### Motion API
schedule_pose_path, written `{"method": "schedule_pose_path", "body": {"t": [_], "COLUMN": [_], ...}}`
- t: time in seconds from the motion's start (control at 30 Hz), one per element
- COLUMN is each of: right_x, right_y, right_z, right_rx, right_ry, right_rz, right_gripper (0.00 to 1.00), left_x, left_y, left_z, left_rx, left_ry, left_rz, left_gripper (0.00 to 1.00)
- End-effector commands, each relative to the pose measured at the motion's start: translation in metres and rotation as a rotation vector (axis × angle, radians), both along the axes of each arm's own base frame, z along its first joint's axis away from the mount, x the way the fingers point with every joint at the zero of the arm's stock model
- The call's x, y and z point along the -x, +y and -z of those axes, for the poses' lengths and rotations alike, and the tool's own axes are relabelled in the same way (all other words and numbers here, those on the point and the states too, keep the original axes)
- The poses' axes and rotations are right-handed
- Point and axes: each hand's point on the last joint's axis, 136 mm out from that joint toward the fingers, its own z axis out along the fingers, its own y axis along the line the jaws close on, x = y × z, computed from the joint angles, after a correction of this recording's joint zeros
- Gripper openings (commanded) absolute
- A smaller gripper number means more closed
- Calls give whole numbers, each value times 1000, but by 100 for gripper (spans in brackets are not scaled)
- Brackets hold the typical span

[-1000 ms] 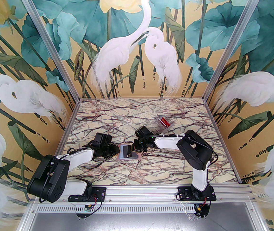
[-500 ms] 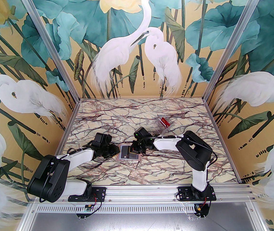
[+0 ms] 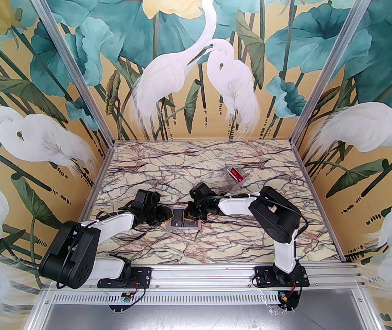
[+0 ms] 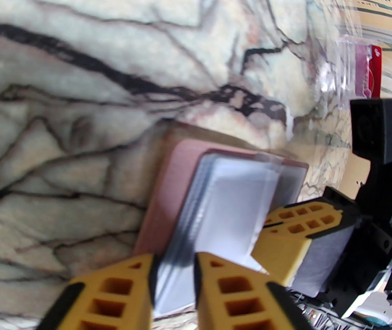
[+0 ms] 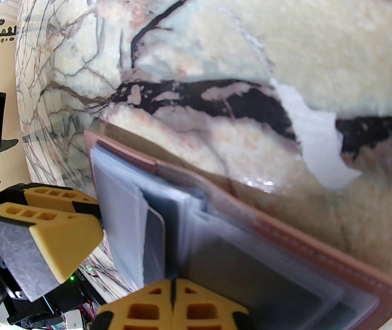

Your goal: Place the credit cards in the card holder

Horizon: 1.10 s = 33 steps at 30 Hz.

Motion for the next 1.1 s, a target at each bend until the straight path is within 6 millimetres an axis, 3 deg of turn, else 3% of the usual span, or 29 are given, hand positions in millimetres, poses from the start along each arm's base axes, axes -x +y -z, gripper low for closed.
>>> {"method": "schedule_pose_path", "body": {"t": [0.0, 0.13, 0.23, 0.37, 0.53, 0.6, 0.73, 0.97, 1.07], "right_x": [5, -4, -8, -2, 2, 3, 5, 4, 6], "right_y": [8, -25, -54, -75, -78, -77, -65, -67, -72], "right_z": [-21, -40, -46, -38, -25, -21, -17, -2, 0], "right_rx": [-13, 156, 297, 408, 513, 569, 644, 814, 849], "right_ry": [-54, -161, -203, -186, -203, -217, -247, -283, -291], "right_rz": [-60, -22, 14, 27, 0, -23, -66, -103, -117], "right_gripper": [15, 33, 40, 43, 44, 50, 55, 55, 50], "left_x": [-3, -10, -11, -6, -2, -1, -1, 0, 1], "left_y": [0, 14, 23, 27, 27, 27, 29, 29, 27], "left_z": [-12, -30, -36, -33, -25, -23, -21, -18, -16], "left_rx": [7, -63, -106, -126, -126, -125, -138, -140, -134], "left_ry": [-35, -100, -125, -114, -92, -90, -89, -83, -75], "left_rz": [-12, -61, -92, -93, -85, -85, -84, -81, -77], "left_gripper": [44, 58, 66, 68, 68, 69, 69, 69, 69]}}
